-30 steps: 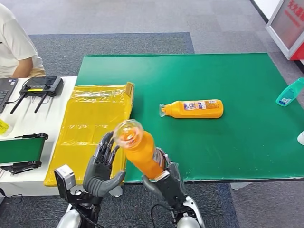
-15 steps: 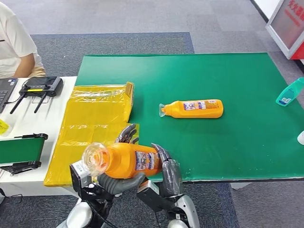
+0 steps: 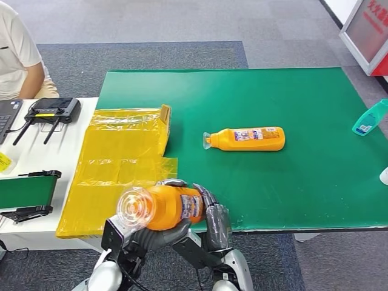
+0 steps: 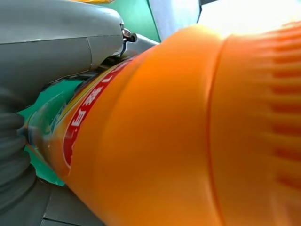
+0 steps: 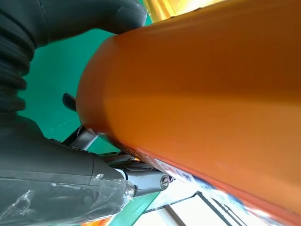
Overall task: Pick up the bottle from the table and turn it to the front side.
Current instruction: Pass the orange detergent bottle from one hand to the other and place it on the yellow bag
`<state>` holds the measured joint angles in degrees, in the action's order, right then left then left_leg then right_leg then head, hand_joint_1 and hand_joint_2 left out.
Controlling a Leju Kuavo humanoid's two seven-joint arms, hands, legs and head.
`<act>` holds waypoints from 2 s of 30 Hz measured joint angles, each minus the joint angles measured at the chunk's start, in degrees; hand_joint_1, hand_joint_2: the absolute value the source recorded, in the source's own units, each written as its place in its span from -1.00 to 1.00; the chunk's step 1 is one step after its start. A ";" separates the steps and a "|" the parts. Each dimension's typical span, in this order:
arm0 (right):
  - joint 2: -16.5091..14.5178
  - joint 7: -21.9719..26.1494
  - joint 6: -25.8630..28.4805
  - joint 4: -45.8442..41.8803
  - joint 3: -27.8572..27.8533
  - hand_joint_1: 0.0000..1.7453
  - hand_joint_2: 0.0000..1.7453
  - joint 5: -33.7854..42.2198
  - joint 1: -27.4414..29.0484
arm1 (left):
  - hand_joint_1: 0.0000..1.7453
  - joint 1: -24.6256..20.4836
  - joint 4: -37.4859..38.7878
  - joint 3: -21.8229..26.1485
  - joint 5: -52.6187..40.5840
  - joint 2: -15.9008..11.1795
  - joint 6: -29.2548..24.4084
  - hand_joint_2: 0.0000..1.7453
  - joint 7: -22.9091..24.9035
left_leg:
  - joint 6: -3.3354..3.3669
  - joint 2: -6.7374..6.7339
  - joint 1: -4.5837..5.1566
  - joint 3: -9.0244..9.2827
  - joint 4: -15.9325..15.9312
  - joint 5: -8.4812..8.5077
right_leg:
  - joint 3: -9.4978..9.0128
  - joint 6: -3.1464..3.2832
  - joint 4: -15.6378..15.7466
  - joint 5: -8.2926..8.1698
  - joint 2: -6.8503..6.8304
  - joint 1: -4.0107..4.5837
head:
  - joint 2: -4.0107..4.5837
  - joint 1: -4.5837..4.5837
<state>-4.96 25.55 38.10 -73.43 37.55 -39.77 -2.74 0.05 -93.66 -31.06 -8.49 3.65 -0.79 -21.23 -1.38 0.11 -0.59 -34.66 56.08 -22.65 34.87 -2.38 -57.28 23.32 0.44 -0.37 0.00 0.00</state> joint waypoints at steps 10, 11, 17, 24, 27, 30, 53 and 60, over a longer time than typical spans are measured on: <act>0.28 0.54 -2.54 -0.23 -0.24 -1.00 1.00 6.97 0.83 | 1.00 0.92 -0.55 0.41 -15.61 -0.06 -13.98 1.00 1.53 | -0.01 0.00 0.00 0.00 0.00 -0.01 | 0.00 0.01 0.00 0.00 0.01 0.00 | 0.00 -0.01; 0.37 1.67 -3.99 -0.71 -0.40 -1.00 1.00 10.25 1.23 | 1.00 1.28 -0.62 0.85 -17.10 -0.21 -16.01 1.00 1.69 | -0.01 -0.01 0.00 0.00 0.00 -0.01 | 0.01 0.01 0.00 0.01 0.01 0.00 | 0.00 0.00; 1.68 4.56 -9.65 -8.69 -2.25 -1.00 1.00 20.81 5.17 | 1.00 4.63 -2.54 6.42 -33.09 -0.61 -30.97 1.00 5.30 | -0.04 -0.01 -0.01 -0.01 0.00 -0.04 | 0.02 0.03 0.00 0.05 0.02 0.01 | 0.00 0.00; 2.90 3.49 -11.87 -18.02 -4.52 -1.00 1.00 22.32 9.81 | 1.00 7.02 -4.75 17.97 -78.39 0.19 -38.91 1.00 20.13 | -0.06 -0.01 0.00 -0.01 0.00 -0.12 | 0.02 0.04 0.00 0.09 0.02 0.01 | 0.00 -0.01; 3.13 3.98 -12.81 -20.35 -5.03 -1.00 1.00 22.54 10.87 | 1.00 5.19 -3.50 22.01 -80.92 -2.67 -38.65 1.00 25.22 | -0.11 -0.01 -0.01 0.02 0.00 -0.08 | 0.06 0.07 0.00 0.06 0.02 0.02 | 0.00 -0.01; 3.21 4.03 -13.25 -22.67 -5.28 -1.00 1.00 22.02 11.31 | 1.00 0.42 1.45 23.70 -81.29 -8.74 -36.54 1.00 35.13 | -0.26 -0.01 -0.08 0.02 -0.02 0.05 | 0.12 0.20 -0.08 -0.02 0.02 0.09 | 0.00 0.02; 3.59 7.24 -22.87 -28.95 -10.08 -1.00 1.00 25.71 11.01 | 1.00 -36.00 44.89 18.18 -70.42 -17.70 -13.00 1.00 18.13 | -0.34 -0.01 -0.13 -0.12 0.00 0.38 | 0.27 0.32 -0.17 -0.31 0.03 0.15 | 0.00 -0.01; 3.58 7.58 -24.03 -29.36 -10.29 -1.00 1.00 25.74 10.88 | 1.00 -39.58 48.79 12.27 -67.19 -12.48 -9.50 1.00 18.60 | -0.31 -0.01 -0.10 -0.20 0.02 0.35 | 0.33 0.29 -0.15 -0.31 0.03 0.10 | 0.00 0.00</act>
<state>-1.38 33.14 14.07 -102.79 27.26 -14.03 8.15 -39.53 -44.87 -18.79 -75.69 -8.83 -10.29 -2.64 -1.69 0.10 -0.69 -34.85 56.10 -22.30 35.21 -2.09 -57.43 23.02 0.46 -0.27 0.00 0.00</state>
